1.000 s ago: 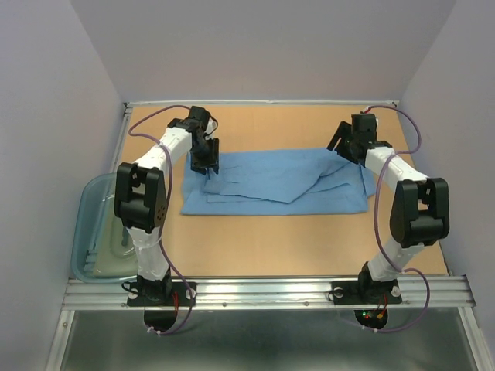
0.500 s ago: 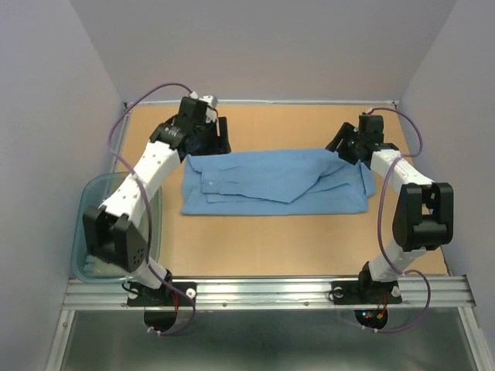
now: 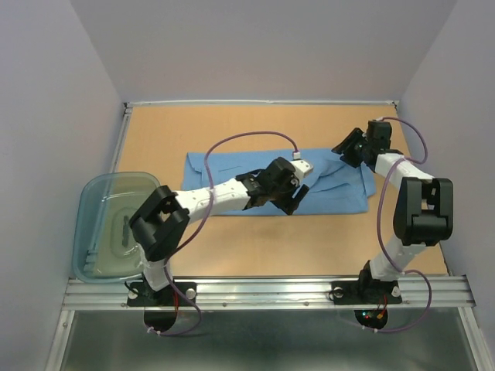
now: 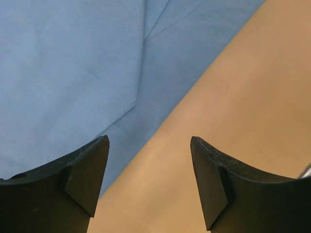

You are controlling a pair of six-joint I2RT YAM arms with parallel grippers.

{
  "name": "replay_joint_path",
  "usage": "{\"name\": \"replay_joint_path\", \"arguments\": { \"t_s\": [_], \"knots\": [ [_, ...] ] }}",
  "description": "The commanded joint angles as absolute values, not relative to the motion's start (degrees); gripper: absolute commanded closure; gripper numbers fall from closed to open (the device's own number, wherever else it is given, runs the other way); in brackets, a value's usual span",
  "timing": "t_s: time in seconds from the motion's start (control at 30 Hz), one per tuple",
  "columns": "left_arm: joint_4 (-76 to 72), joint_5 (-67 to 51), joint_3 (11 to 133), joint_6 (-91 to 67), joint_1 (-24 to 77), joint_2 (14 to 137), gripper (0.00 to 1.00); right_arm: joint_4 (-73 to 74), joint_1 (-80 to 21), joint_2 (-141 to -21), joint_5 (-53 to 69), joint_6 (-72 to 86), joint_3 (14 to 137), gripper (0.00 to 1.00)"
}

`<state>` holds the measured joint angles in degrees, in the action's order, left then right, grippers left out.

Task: Fold and stack the long sleeve shirts
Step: Fold the shirt

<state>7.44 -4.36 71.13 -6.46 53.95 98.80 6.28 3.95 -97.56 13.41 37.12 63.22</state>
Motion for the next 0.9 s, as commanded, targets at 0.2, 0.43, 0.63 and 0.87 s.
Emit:
{"name": "replay_joint_path", "arguments": {
  "t_s": [0.2,0.43,0.63,0.87],
  "knots": [
    [-4.40,-5.36,81.56,5.10,56.34,110.82,0.47,-1.40,3.78,-100.10,18.02,39.20,61.52,0.60],
    [-0.97,-8.17,80.69,4.22,56.34,115.48,0.68,-5.00,4.39,-104.23,19.16,41.30,59.07,0.72],
    [4.91,-13.96,82.44,3.60,55.81,120.13,0.79,-9.84,7.55,-108.45,20.04,42.10,56.25,0.79],
    [11.16,-18.01,82.09,5.27,54.84,122.70,0.92,-10.28,12.91,-112.67,19.07,39.82,58.97,0.81]
  ]
}}
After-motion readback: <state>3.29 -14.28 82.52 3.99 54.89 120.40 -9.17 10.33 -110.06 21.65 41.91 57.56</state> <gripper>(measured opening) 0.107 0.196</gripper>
